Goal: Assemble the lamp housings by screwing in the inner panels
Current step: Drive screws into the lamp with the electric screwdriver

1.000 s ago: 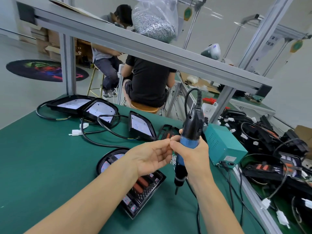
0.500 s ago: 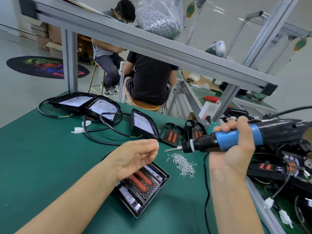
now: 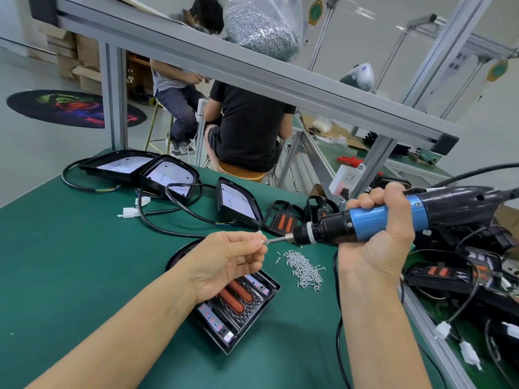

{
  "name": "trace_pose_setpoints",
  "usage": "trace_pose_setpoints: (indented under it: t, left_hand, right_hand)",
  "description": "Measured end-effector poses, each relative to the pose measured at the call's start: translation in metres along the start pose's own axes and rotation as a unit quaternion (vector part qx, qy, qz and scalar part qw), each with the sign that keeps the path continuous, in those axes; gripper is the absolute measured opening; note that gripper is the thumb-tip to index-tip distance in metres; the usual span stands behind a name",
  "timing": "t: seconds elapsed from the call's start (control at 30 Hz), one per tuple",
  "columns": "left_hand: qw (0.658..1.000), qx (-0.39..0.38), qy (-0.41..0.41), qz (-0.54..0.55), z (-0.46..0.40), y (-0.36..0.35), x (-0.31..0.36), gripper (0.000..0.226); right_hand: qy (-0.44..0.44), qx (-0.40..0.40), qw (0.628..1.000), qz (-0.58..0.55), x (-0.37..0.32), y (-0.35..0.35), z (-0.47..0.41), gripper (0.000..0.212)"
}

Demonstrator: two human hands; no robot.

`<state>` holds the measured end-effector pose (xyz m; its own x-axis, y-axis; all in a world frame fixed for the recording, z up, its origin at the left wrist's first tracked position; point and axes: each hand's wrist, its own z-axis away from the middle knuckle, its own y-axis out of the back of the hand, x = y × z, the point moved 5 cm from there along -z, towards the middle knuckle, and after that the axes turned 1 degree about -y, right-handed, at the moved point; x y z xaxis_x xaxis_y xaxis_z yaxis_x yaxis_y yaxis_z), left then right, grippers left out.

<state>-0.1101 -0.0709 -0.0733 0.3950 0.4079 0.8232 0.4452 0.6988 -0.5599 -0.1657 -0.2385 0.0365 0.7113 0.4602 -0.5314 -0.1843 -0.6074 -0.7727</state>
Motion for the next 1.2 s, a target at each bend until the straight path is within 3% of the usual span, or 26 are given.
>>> trace_pose_setpoints:
  t: [0.4, 0.63, 0.73, 0.87, 0.9, 1.0, 1.1, 1.2]
  left_hand:
    - [0.999, 0.016, -0.003, -0.039, 0.004, 0.000, -0.001, 0.007]
    - [0.989, 0.060, -0.042, -0.128, 0.008, 0.007, -0.003, 0.009]
    - [0.948, 0.138, -0.103, -0.268, 0.013, 0.027, 0.004, 0.014]
    - [0.833, 0.177, -0.167, -0.498, 0.020, 0.028, 0.006, 0.016]
    - [0.830, 0.173, -0.164, -0.505, 0.020, 0.027, 0.003, 0.016]
    - [0.863, 0.143, -0.147, -0.462, 0.019, 0.022, -0.007, 0.017]
    - [0.833, 0.154, -0.158, -0.508, 0.019, 0.021, -0.006, 0.016]
    - [0.825, 0.159, -0.160, -0.518, 0.019, 0.020, -0.006, 0.015]
  right_hand:
    - [0.001, 0.004, 1.000, -0.001, 0.001, 0.003, 0.002, 0.014]
    - [-0.005, 0.003, 1.000, 0.009, 0.008, 0.005, 0.006, 0.014]
    - [-0.009, -0.004, 0.999, 0.036, 0.011, 0.012, 0.008, 0.017]
    - [0.008, -0.014, 0.993, 0.119, 0.018, 0.027, 0.017, 0.021]
    - [0.010, -0.018, 0.991, 0.132, 0.021, 0.030, 0.020, 0.021]
    - [0.022, -0.024, 0.986, 0.161, 0.025, 0.036, 0.025, 0.021]
    - [0.030, -0.028, 0.983, 0.178, 0.027, 0.037, 0.027, 0.022]
    - [0.026, -0.021, 0.984, 0.174, 0.029, 0.039, 0.026, 0.022]
